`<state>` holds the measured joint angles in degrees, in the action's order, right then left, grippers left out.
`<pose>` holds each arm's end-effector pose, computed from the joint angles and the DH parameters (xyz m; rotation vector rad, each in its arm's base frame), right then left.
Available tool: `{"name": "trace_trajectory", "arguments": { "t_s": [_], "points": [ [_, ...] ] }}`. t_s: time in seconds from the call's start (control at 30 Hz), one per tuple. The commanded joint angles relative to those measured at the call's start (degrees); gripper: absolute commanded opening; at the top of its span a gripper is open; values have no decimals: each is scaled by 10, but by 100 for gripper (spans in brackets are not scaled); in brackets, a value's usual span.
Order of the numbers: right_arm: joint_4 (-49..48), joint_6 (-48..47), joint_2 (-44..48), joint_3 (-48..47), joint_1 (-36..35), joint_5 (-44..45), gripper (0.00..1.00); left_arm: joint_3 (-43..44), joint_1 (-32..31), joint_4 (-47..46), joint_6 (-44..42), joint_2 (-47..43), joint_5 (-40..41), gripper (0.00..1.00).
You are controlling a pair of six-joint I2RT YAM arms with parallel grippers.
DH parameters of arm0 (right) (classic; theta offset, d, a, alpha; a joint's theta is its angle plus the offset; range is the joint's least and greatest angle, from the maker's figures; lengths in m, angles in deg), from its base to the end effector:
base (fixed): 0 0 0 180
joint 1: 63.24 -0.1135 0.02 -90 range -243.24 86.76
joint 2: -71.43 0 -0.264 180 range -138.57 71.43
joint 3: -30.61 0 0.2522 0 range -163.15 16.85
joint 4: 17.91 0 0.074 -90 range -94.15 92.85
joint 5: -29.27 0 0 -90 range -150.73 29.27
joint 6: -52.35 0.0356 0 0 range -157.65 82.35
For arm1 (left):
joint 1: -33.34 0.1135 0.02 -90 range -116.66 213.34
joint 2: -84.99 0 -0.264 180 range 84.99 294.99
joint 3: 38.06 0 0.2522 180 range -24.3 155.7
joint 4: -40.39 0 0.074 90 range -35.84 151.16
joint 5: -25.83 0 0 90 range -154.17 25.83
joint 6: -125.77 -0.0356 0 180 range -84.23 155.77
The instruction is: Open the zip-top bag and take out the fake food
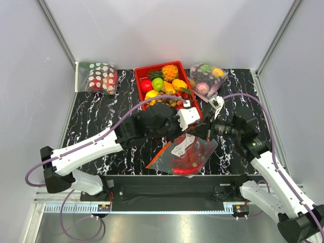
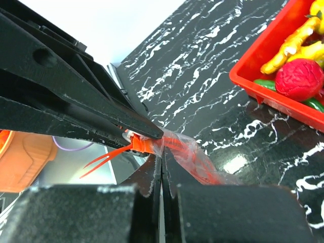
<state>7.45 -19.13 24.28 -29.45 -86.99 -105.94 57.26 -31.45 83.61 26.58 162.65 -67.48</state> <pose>0.1574 0.0968 0.3420 -0.6815 1.7655 1.2168 0.1271 -0.2748 0.4006 1.2827 1.6398 -0.6650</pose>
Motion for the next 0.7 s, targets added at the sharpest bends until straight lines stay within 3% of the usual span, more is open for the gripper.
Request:
{"name": "trace_trajectory", "arguments": {
  "t_s": [0.0,0.67],
  "points": [
    [15,-9,15,-31,-3,42,0,-16,0,-6,3,-26,-14,0],
    [46,-42,8,-91,-2,186,0,-81,1,8,7,-88,-1,0]
  ]
}}
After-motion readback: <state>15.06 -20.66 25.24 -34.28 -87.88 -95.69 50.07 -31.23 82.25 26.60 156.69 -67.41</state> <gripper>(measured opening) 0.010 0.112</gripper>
